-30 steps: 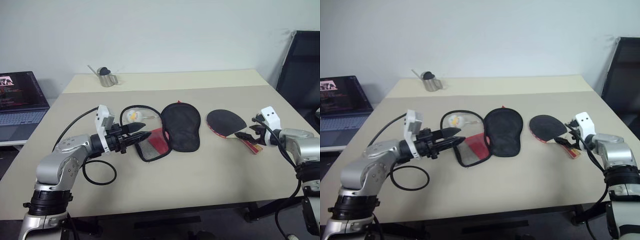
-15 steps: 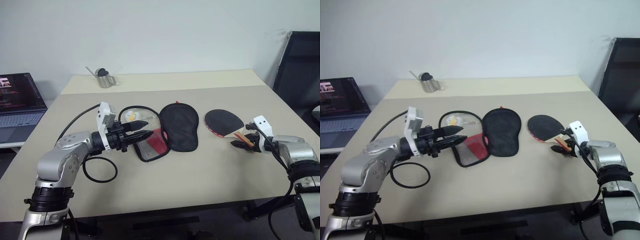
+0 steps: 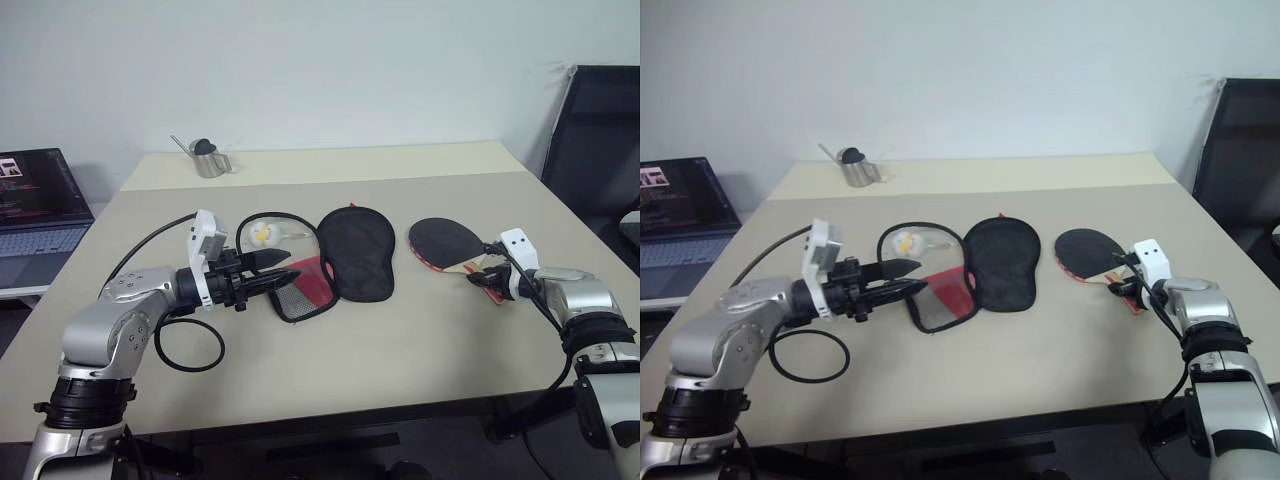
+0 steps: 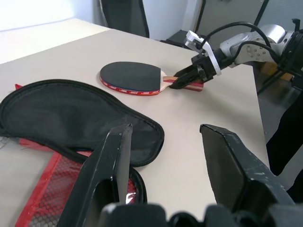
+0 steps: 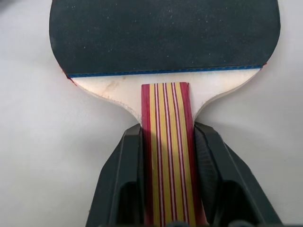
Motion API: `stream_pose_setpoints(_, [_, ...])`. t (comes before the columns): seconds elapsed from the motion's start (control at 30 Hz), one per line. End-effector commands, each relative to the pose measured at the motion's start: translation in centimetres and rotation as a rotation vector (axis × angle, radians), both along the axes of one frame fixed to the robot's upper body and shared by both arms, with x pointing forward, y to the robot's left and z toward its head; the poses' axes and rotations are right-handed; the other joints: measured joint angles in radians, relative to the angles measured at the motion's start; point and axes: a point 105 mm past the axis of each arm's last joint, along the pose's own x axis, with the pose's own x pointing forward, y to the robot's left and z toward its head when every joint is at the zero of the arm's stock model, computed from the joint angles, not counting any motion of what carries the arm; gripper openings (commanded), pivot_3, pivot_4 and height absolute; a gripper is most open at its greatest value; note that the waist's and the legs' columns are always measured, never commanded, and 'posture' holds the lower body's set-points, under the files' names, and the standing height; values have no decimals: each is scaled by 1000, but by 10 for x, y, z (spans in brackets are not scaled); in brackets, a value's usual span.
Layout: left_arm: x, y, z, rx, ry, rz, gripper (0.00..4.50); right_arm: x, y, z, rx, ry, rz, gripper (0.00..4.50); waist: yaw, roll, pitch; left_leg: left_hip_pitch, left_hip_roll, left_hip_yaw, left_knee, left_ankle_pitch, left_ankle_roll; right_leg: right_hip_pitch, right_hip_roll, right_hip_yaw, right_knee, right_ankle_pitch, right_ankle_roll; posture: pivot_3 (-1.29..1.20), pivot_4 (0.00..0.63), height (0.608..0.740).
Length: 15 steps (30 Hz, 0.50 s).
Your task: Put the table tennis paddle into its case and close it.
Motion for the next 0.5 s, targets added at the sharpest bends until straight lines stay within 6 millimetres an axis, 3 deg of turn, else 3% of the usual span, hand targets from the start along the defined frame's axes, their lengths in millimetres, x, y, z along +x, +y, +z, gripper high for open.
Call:
stream_pose_setpoints(0.03, [-6, 9, 14, 10, -62, 22, 2501, 4, -4, 9, 13, -38, -76, 1074, 0, 0, 0, 0, 0, 0, 0, 0, 0, 0, 0, 0, 1, 0, 0, 0, 150, 740])
stream_pose_setpoints(0.27, [-10, 31, 8, 34, -46, 105, 2501, 3, 13, 46, 69, -146, -107, 1074, 5, 3, 2, -1, 0, -1, 1, 0, 0, -2, 0, 0, 2, 0, 0, 0, 150, 740])
stream_pose_setpoints(0.5, [-11, 31, 7, 35, -48, 113, 2501, -5, 48, 84, 133, -230, -79, 1074, 5, 6, 4, -2, 0, -1, 0, 0, 0, -3, 0, 0, 1, 0, 0, 0, 150, 740])
